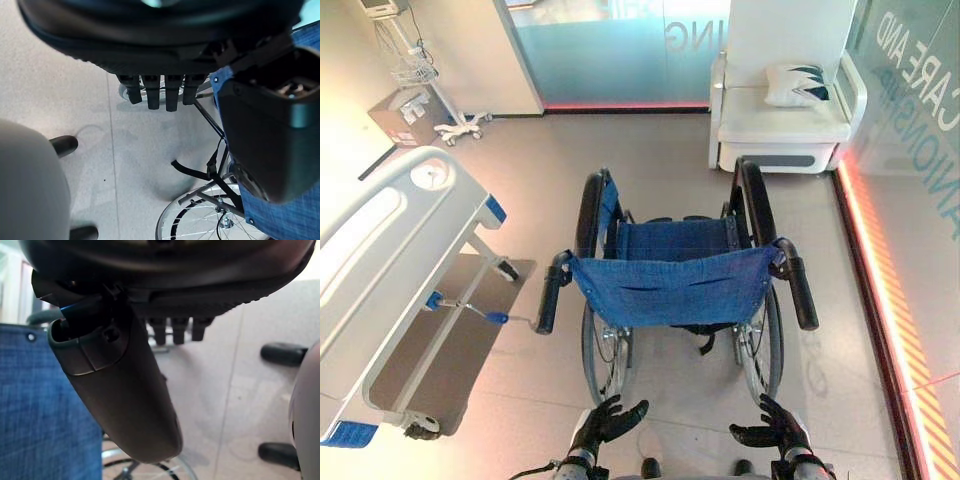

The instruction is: Push the wheelchair next to the bed

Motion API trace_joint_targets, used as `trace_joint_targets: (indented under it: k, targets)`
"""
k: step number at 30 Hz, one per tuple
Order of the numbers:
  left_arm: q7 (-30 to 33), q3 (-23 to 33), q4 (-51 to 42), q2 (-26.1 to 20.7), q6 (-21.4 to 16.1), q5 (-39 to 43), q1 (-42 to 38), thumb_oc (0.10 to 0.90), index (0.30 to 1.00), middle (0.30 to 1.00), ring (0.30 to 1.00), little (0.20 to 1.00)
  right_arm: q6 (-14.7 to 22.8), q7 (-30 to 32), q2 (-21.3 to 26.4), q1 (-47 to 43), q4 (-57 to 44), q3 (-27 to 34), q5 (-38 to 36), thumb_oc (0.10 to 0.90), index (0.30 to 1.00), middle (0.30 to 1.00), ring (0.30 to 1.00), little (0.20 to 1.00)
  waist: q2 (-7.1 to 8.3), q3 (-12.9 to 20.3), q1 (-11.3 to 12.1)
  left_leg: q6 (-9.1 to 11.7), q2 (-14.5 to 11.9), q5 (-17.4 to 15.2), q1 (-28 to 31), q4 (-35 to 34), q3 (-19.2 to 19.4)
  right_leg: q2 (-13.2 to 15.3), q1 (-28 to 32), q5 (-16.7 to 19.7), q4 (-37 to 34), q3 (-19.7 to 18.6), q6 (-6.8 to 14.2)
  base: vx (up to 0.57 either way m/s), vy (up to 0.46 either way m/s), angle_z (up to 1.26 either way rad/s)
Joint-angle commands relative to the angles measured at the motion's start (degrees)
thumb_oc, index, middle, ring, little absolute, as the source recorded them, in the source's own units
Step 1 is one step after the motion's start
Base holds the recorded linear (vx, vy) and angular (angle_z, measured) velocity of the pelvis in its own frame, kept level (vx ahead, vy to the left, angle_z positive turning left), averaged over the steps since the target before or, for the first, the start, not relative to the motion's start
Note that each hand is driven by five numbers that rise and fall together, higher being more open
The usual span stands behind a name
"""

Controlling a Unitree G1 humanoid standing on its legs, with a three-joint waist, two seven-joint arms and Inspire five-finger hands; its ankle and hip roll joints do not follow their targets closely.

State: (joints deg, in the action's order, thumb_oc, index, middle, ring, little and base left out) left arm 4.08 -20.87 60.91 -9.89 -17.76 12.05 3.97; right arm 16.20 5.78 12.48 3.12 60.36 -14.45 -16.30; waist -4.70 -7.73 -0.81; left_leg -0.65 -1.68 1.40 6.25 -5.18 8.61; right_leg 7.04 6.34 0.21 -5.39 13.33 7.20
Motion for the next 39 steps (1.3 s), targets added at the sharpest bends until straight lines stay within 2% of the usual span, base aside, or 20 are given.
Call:
trace_joint_targets:
  k: [1, 7, 10, 15, 19, 20, 25, 29, 32, 36, 39]
  targets:
    - [-1.95, -0.11, 2.46, 1.02, -3.34, 0.55, -2.00, 0.800, 0.900, 0.900, 0.900, 0.900, 2.40, 0.07, -0.21, -4.18, 0.94, -1.25, -1.78, 0.800, 0.900, 0.900, 0.900, 0.900, 1.94, -0.81, 1.21, -0.24, 3.46, -5.47, 2.25, 1.24, -0.64, -0.14, -0.80, -1.01, 3.52, -0.43, -1.89, 0.00, 0.000, 0.00]
    - [-2.93, 0.53, 1.45, 0.85, -3.85, 2.41, -2.02, 0.800, 0.900, 0.900, 0.900, 0.900, 2.27, -0.33, -0.27, -4.09, 0.07, -1.16, -4.04, 0.800, 0.900, 0.900, 0.900, 0.900, 2.13, -0.86, 1.38, -0.26, 3.44, -5.41, 2.26, 1.17, -0.74, -0.25, -0.84, -0.82, 3.41, -0.47, -1.86, 0.00, 0.000, 0.00]
    - [-1.84, 2.08, 0.43, 0.79, -4.70, 6.54, -1.91, 0.800, 0.900, 0.900, 0.900, 0.900, 2.73, 1.36, 0.04, -4.23, -1.54, -0.22, -5.77, 0.800, 0.900, 0.900, 0.900, 0.900, 2.27, -1.02, 1.49, -0.30, 3.44, -5.34, 2.43, 1.16, -0.83, -0.27, -0.75, -0.58, 3.37, -0.49, -1.76, 0.00, 0.000, 0.00]
    - [1.29, 7.39, -4.27, -0.63, -5.90, 13.03, -1.51, 0.800, 0.900, 0.900, 0.900, 0.900, 2.08, 4.19, 1.97, -4.05, -7.32, 2.38, -6.65, 0.800, 0.900, 0.900, 0.900, 0.900, 2.61, -1.01, 1.72, -0.31, 3.36, -5.30, 2.70, 1.05, -0.99, -0.25, -0.47, -0.30, 3.12, -0.66, -1.63, 0.00, -0.008, 0.00]
    - [3.39, 14.59, -10.19, -3.97, -6.93, 19.70, -0.78, 0.800, 0.900, 0.900, 0.900, 0.900, 0.15, 9.26, 5.81, -4.06, -13.57, 6.90, -7.24, 0.800, 0.900, 0.900, 0.900, 0.900, 3.06, -0.74, 2.12, -0.48, 3.21, -5.24, 2.81, 0.96, -1.11, -0.34, -0.26, -0.03, 2.81, -0.80, -1.54, 0.00, -0.044, 0.01]
    - [3.99, 15.91, -11.72, -4.79, -7.58, 20.05, -0.75, 0.800, 0.900, 0.900, 0.900, 0.900, 0.89, 9.91, 6.82, -4.36, -14.45, 8.30, -7.91, 0.800, 0.900, 0.900, 0.900, 0.900, 3.13, -0.78, 2.19, -0.51, 3.18, -5.30, 2.97, 0.92, -1.11, -0.39, -0.14, -0.01, 2.76, -0.84, -1.55, -0.01, -0.035, 0.02]
    - [10.70, 21.79, -19.43, -9.86, -10.66, 18.46, -0.84, 0.800, 0.900, 0.900, 0.900, 0.900, 1.25, 10.57, 13.50, -5.59, -22.24, 15.98, -12.79, 0.800, 0.900, 0.900, 0.900, 0.900, 3.07, -0.80, 2.02, -0.46, 3.09, -5.38, 3.27, 0.76, -1.02, -0.48, -0.02, -0.10, 2.74, -1.28, -1.40, 0.00, 0.000, 0.00]
    - [14.47, 27.52, -25.56, -14.74, -12.28, 16.63, -1.99, 0.800, 0.900, 0.900, 0.900, 0.900, 2.45, 7.95, 17.80, -7.25, -28.29, 21.83, -16.12, 0.800, 0.900, 0.900, 0.900, 0.900, 3.01, -0.61, 1.60, -0.33, 3.15, -5.51, 3.52, 0.64, -1.03, -0.42, 0.15, -0.45, 2.81, -1.81, -1.24, 0.00, 0.000, 0.00]
    - [14.91, 30.29, -32.39, -18.18, -13.67, 15.84, -2.87, 0.800, 0.900, 0.900, 0.900, 0.900, 3.98, 6.61, 19.34, -8.40, -33.58, 24.77, -16.97, 0.800, 0.900, 0.900, 0.900, 0.900, 2.90, -0.47, 1.45, -0.12, 3.23, -5.61, 3.67, 0.50, -1.21, -0.36, 0.55, -0.66, 2.45, -2.03, -1.15, 0.00, 0.000, 0.00]
    - [14.83, 31.80, -38.36, -20.05, -13.87, 14.07, -3.27, 0.800, 0.900, 0.900, 0.900, 0.900, 4.90, 5.62, 19.45, -8.48, -38.92, 26.44, -16.81, 0.800, 0.900, 0.900, 0.900, 0.900, 2.85, -0.17, 1.21, 0.06, 3.19, -5.67, 3.84, 0.34, -1.26, -0.34, 0.94, -0.70, 1.97, -2.14, -1.05, 0.00, 0.000, 0.00]
    - [11.42, 32.75, -46.19, -22.15, -11.39, 13.37, -4.39, 0.800, 0.900, 0.900, 0.900, 0.900, 5.20, 4.96, 19.57, -8.87, -45.49, 27.87, -16.16, 0.800, 0.900, 0.900, 0.900, 0.900, 2.94, 0.13, 1.07, 0.04, 3.17, -5.69, 3.84, 0.30, -1.39, -0.31, 1.19, -0.72, 1.65, -2.16, -0.87, 0.00, 0.000, 0.00]
